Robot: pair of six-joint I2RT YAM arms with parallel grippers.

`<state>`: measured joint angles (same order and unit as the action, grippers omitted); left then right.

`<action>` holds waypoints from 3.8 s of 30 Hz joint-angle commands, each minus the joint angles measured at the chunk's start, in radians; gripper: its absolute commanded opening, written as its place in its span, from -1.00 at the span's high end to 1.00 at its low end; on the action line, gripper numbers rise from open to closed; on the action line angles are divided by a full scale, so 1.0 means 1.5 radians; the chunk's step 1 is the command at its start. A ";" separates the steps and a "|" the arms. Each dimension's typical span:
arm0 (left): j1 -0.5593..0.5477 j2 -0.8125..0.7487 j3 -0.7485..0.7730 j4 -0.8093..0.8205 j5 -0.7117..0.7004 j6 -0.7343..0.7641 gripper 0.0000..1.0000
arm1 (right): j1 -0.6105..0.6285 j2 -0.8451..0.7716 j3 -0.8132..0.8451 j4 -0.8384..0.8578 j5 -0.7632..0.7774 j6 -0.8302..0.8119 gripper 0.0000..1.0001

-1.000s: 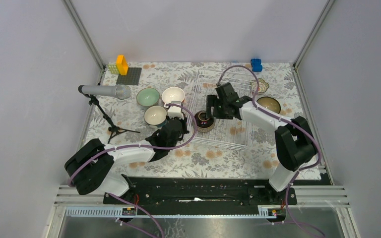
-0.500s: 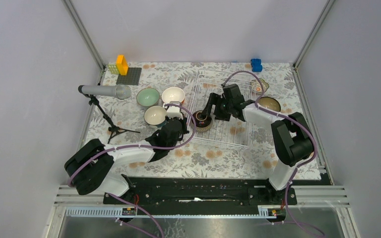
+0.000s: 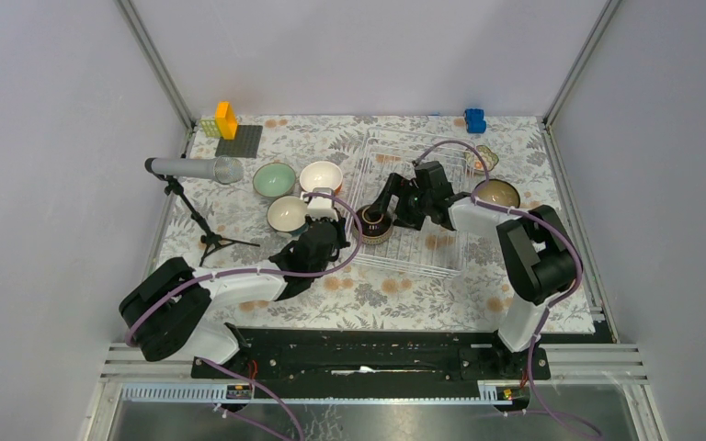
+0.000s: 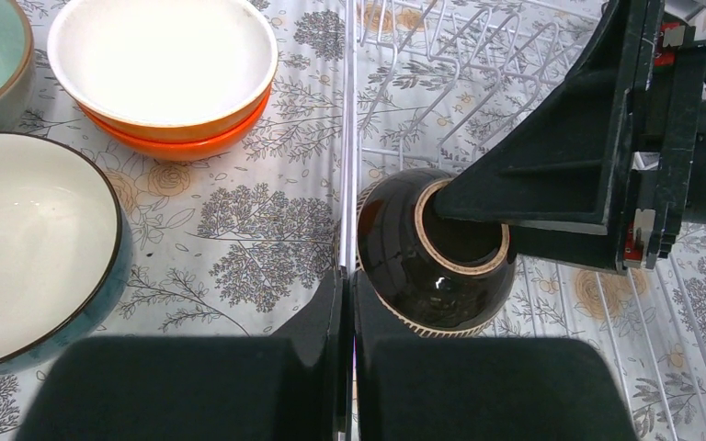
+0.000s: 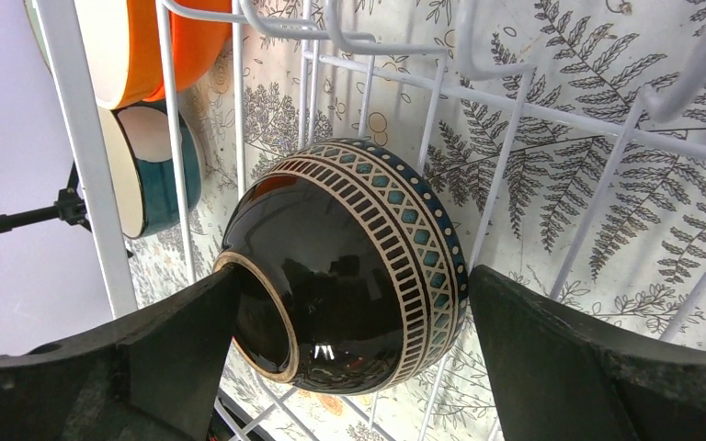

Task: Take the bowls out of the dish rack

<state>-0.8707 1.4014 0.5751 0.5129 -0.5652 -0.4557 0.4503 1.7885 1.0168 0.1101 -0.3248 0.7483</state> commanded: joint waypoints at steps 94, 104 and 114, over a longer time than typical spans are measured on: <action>-0.003 -0.041 -0.004 0.038 -0.071 -0.015 0.98 | 0.116 -0.210 0.088 -0.360 0.452 -0.262 -0.47; -0.003 -0.039 -0.003 0.038 -0.071 -0.015 0.98 | 0.116 -0.174 0.099 -0.360 0.380 -0.293 -0.31; -0.003 -0.036 -0.002 0.038 -0.069 -0.014 0.98 | 0.116 -0.092 0.126 -0.369 0.392 -0.308 -0.16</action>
<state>-0.8791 1.3731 0.5541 0.5064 -0.6243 -0.4686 0.6174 1.6062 1.1522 -0.4442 0.2661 0.3084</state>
